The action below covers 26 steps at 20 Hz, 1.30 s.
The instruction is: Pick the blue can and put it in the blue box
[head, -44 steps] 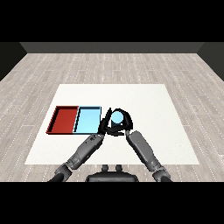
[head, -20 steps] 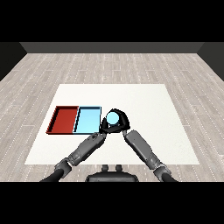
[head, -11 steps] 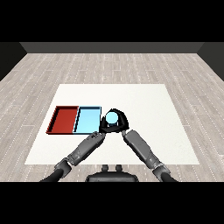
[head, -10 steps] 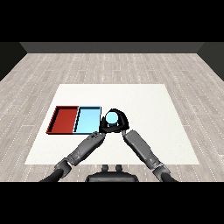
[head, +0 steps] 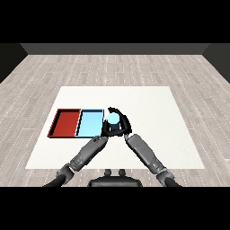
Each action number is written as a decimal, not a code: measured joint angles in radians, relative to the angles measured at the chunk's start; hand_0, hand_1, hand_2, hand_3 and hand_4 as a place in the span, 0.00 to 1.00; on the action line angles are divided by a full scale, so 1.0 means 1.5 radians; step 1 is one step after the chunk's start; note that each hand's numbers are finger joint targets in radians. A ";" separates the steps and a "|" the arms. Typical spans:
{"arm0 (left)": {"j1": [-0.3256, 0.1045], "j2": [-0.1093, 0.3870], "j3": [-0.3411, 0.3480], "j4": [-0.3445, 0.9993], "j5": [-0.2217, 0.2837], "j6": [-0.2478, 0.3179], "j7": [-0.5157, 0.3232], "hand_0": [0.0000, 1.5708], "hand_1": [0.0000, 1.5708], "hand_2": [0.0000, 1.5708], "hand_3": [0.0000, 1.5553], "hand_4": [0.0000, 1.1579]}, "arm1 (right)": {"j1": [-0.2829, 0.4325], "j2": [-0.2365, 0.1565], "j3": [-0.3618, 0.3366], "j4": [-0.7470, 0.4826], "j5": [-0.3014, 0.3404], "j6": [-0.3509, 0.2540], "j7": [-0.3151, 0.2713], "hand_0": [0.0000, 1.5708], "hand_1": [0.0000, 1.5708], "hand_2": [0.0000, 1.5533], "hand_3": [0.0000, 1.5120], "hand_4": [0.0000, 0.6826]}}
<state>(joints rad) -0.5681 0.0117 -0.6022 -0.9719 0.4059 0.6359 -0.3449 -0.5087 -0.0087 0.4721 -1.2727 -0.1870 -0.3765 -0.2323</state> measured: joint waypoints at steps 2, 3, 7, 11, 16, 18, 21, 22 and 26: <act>-0.008 -0.003 0.006 0.006 0.003 -0.003 0.002 1.00 1.00 1.00 0.95 0.99 | -0.009 0.000 -0.012 0.009 0.005 0.012 0.002 0.00 0.00 0.00 0.00 0.00; -0.016 -0.004 0.002 0.020 0.016 -0.001 -0.008 1.00 1.00 1.00 0.95 0.99 | 0.000 0.001 -0.012 -0.001 0.010 0.013 0.005 0.00 0.00 0.00 0.00 0.00; -0.011 -0.006 0.005 0.023 0.011 0.004 -0.014 1.00 1.00 1.00 0.96 0.99 | 0.009 0.003 -0.043 0.001 0.020 0.019 0.001 0.00 0.00 0.00 0.00 0.00; -0.002 -0.005 0.023 0.025 0.007 -0.010 -0.018 1.00 1.00 1.00 0.96 0.99 | 0.014 -0.002 -0.087 -0.027 -0.002 0.033 0.011 0.00 0.00 0.00 0.00 0.00; 0.021 -0.003 0.043 0.024 0.012 -0.006 -0.033 1.00 1.00 1.00 0.95 0.99 | 0.040 -0.019 -0.146 -0.095 -0.062 0.079 0.012 0.00 0.00 0.00 0.00 0.00; 0.028 0.006 0.052 0.017 0.003 0.000 -0.037 1.00 1.00 1.00 0.94 0.99 | 0.058 -0.036 -0.166 -0.143 -0.076 0.087 0.018 0.00 0.00 0.00 0.00 0.00; 0.027 0.030 0.068 -0.008 -0.005 0.006 -0.022 1.00 1.00 1.00 0.95 1.00 | 0.107 -0.056 -0.198 -0.212 -0.109 0.108 0.012 0.00 0.00 0.00 0.00 0.00; 0.026 0.037 0.076 -0.011 -0.009 0.011 -0.014 1.00 1.00 1.00 0.95 0.99 | 0.120 -0.056 -0.200 -0.229 -0.110 0.107 0.012 0.00 0.00 0.00 0.00 0.00; -0.004 0.072 0.116 0.014 -0.017 0.002 0.006 1.00 1.00 1.00 0.95 0.97 | 0.176 -0.083 -0.251 -0.278 -0.139 0.121 0.007 0.00 0.00 0.00 0.00 0.00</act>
<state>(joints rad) -0.5736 0.1201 -0.4286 -0.9514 0.3807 0.6395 -0.3362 -0.2453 -0.1328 0.0958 -1.6892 -0.3956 -0.1953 -0.2211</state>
